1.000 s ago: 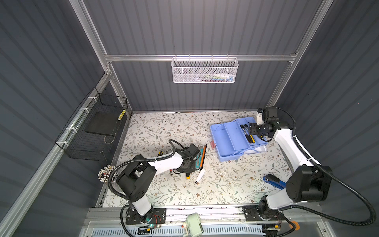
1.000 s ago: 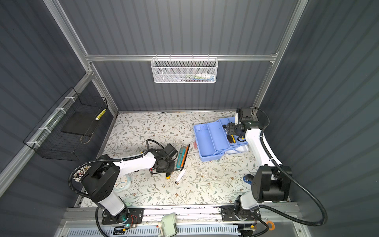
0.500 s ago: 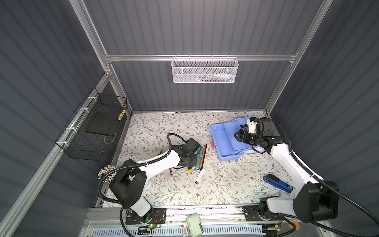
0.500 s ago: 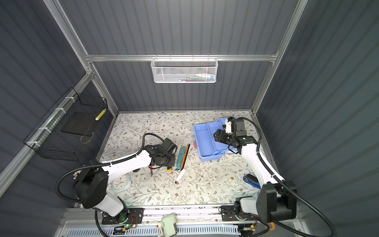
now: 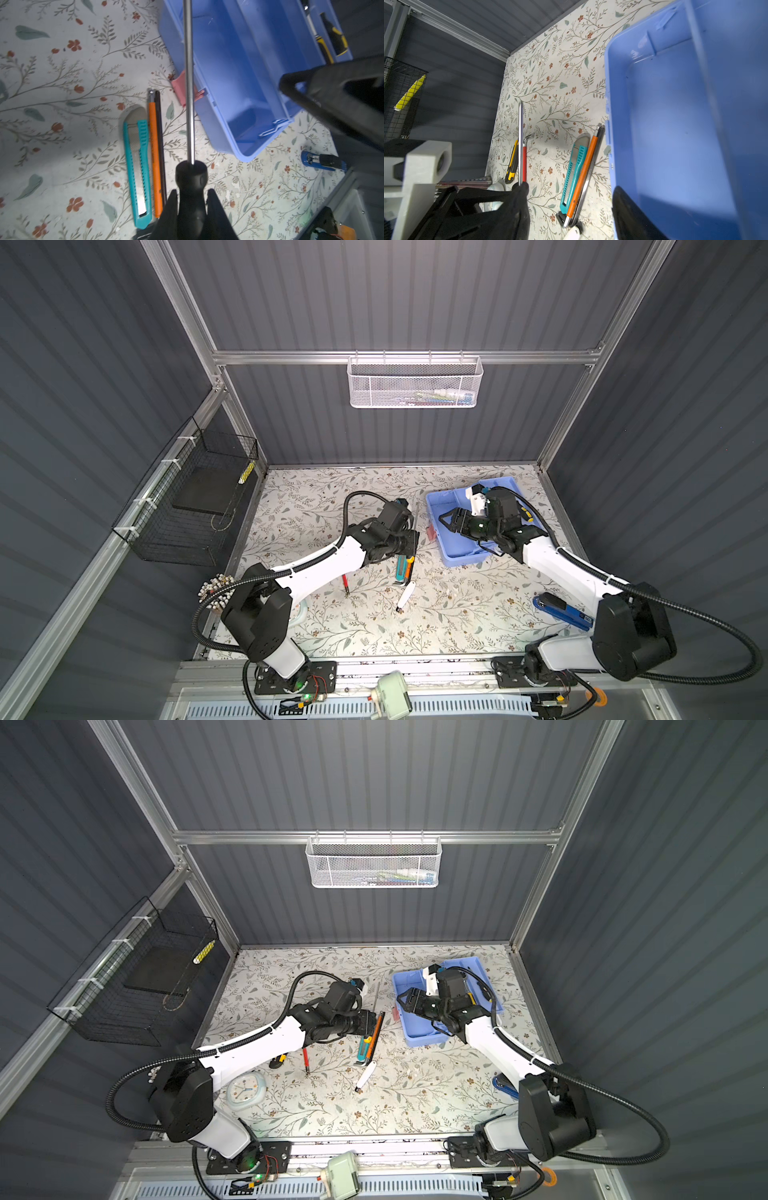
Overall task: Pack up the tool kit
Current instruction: 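Grasp the black-handled screwdriver with the left gripper while the right approaches, then hand the black-handled screwdriver from the left gripper to the right gripper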
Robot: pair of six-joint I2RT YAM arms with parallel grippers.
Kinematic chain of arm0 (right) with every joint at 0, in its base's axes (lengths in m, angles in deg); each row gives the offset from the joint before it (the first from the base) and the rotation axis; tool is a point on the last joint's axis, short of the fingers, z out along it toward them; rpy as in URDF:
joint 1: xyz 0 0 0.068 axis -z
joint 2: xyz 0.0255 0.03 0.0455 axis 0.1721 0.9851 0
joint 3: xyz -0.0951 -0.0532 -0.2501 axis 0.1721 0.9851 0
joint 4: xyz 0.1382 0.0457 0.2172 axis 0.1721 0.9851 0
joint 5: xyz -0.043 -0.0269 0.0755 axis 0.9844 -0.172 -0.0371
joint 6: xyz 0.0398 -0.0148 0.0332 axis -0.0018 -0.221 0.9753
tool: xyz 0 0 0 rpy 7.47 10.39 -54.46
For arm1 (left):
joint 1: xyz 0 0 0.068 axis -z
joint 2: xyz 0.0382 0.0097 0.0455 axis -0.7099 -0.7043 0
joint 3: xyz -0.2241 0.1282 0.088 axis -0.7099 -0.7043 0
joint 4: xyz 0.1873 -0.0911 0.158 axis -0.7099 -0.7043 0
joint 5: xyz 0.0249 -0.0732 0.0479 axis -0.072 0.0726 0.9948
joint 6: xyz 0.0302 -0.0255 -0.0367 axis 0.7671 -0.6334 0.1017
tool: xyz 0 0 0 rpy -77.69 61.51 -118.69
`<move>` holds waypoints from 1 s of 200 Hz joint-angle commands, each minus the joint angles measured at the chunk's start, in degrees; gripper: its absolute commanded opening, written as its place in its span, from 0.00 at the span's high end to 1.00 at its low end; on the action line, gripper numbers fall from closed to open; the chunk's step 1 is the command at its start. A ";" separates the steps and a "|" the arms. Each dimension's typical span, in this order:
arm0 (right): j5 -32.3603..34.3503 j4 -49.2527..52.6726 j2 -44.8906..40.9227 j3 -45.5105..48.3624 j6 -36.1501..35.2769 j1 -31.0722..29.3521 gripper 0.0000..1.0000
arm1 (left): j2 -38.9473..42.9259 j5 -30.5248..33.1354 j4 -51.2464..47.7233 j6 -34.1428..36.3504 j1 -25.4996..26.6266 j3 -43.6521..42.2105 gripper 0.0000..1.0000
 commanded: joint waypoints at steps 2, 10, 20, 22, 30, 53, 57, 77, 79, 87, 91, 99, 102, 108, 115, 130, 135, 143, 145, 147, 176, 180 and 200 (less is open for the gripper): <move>-1.38 -4.84 1.78 -1.73 3.00 -1.49 0.34 | -1.02 -5.13 4.05 1.42 -0.02 1.83 0.94; -1.71 -5.72 2.35 -1.92 3.53 -1.91 0.35 | -1.22 -5.74 4.32 1.43 0.03 2.02 0.94; -1.87 -6.42 2.90 -2.17 4.10 -2.31 0.36 | -1.46 -6.48 4.76 1.38 0.02 2.06 0.94; -1.85 -6.60 3.02 -2.19 4.16 -2.44 0.36 | -1.50 -6.70 4.83 1.35 0.03 2.06 0.94; -1.98 -7.28 3.35 -2.28 4.53 -2.70 0.36 | -1.59 -7.49 5.48 1.15 0.02 2.06 0.94; -2.74 -8.58 4.33 -2.87 5.34 -3.30 0.39 | -1.85 -8.93 6.89 0.79 0.12 1.88 0.94; -2.80 -8.59 4.52 -3.02 5.41 -3.38 0.39 | -1.91 -9.19 6.91 0.76 0.12 1.96 0.94; -2.81 -8.59 4.65 -3.25 5.30 -3.94 0.41 | -2.47 -9.74 6.50 0.74 0.12 2.33 0.94; -2.79 -8.53 4.67 -3.32 5.34 -3.95 0.41 | -2.47 -9.84 6.53 0.75 0.12 2.33 0.94; -2.89 -8.33 4.89 -3.34 5.42 -4.08 0.42 | -2.47 -9.87 6.93 0.78 0.12 2.26 0.94; -3.07 -8.33 5.07 -3.33 5.43 -4.10 0.43 | -2.47 -10.08 7.16 0.77 0.08 2.19 0.94; -3.34 -8.40 5.39 -3.32 5.66 -4.17 0.44 | -2.47 -10.39 7.53 0.75 0.12 2.32 0.94; -3.43 -8.49 5.52 -3.34 5.76 -4.19 0.45 | -2.54 -10.52 7.68 0.77 0.12 2.39 0.94; -3.59 -8.59 5.79 -3.42 5.95 -4.34 0.48 | -2.71 -10.89 7.84 0.84 0.18 2.66 0.94; -3.84 -8.83 5.98 -3.59 6.12 -4.46 0.52 | -2.82 -11.21 7.88 0.89 0.21 2.83 0.94; -4.25 -9.12 6.28 -4.12 6.46 -4.81 0.64 | -3.13 -11.22 8.13 0.74 0.21 3.05 0.93; -4.46 -9.12 6.41 -4.34 6.56 -4.90 0.67 | -3.18 -11.27 8.35 0.68 0.21 3.03 0.93; -4.87 -8.97 6.61 -4.61 6.66 -5.04 0.72 | -3.19 -11.13 8.78 0.64 0.17 2.91 0.93; -4.98 -8.95 6.61 -4.69 6.71 -5.06 0.73 | -3.25 -11.15 8.94 0.64 0.20 2.89 0.93; -5.00 -8.88 6.65 -4.73 6.74 -5.06 0.73 | -3.26 -11.18 8.98 0.64 0.21 2.99 0.93; -5.73 -7.37 6.65 -5.26 6.50 -5.15 0.86 | -3.61 -11.71 10.58 0.13 0.21 3.04 0.92; -5.52 -7.08 6.49 -5.34 6.36 -5.15 0.89 | -3.68 -11.67 10.69 0.03 0.21 3.04 0.92; -4.79 -4.91 5.03 -5.65 5.50 -4.98 1.00 | -3.88 -11.12 9.76 -0.40 0.21 3.06 0.82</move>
